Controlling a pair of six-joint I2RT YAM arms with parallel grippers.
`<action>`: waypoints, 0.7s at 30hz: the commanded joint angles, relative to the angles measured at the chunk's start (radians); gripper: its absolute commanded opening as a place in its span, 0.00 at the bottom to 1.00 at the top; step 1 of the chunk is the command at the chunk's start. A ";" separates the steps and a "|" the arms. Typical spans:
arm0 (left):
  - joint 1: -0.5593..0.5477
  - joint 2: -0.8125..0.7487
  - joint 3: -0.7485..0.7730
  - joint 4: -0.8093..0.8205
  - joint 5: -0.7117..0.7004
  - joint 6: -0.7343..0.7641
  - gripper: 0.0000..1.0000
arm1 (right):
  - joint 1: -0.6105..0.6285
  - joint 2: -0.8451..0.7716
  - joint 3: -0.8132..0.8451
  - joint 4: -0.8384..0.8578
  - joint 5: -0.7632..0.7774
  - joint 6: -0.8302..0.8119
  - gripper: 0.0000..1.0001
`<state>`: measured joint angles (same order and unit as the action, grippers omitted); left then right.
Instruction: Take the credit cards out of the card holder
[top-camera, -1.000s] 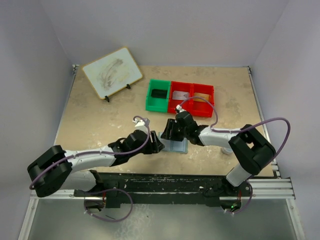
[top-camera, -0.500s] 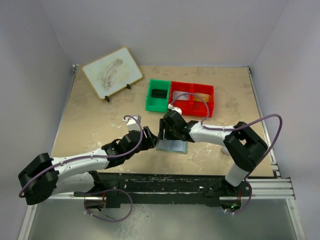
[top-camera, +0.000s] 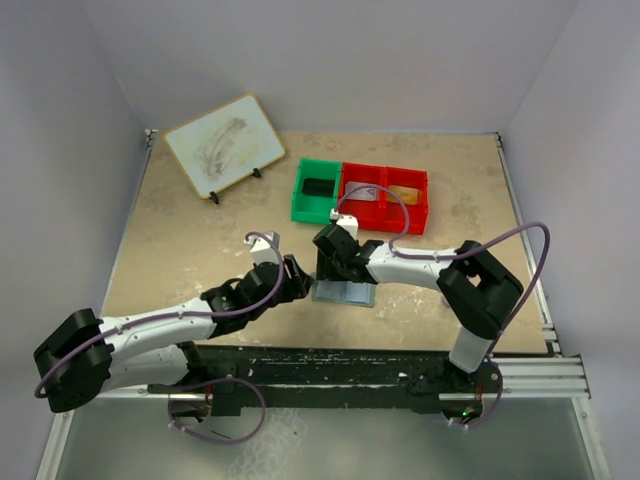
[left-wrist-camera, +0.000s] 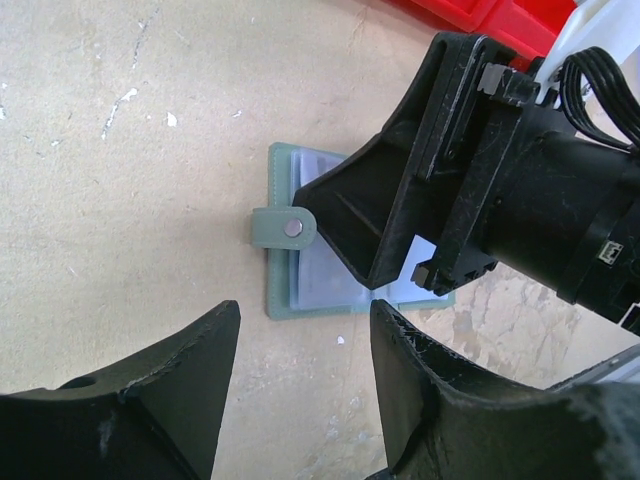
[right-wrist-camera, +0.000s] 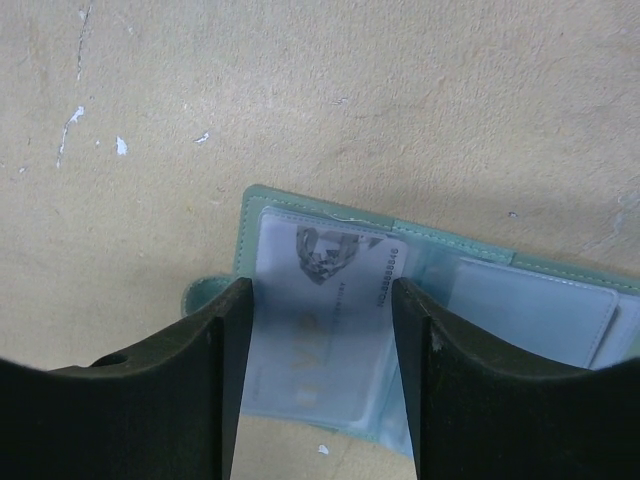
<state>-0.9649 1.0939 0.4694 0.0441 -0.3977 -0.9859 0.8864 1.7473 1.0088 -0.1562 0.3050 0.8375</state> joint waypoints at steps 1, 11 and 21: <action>-0.005 0.031 0.021 0.071 0.054 0.013 0.52 | 0.006 -0.012 -0.076 -0.026 -0.059 0.037 0.55; -0.006 0.103 0.023 0.165 0.133 0.020 0.52 | -0.028 -0.069 -0.160 0.119 -0.180 0.034 0.51; -0.006 0.232 0.034 0.304 0.189 0.003 0.53 | -0.079 -0.112 -0.236 0.203 -0.244 0.040 0.51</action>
<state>-0.9653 1.2839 0.4694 0.2337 -0.2386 -0.9802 0.8097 1.6302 0.8165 0.0792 0.1047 0.8612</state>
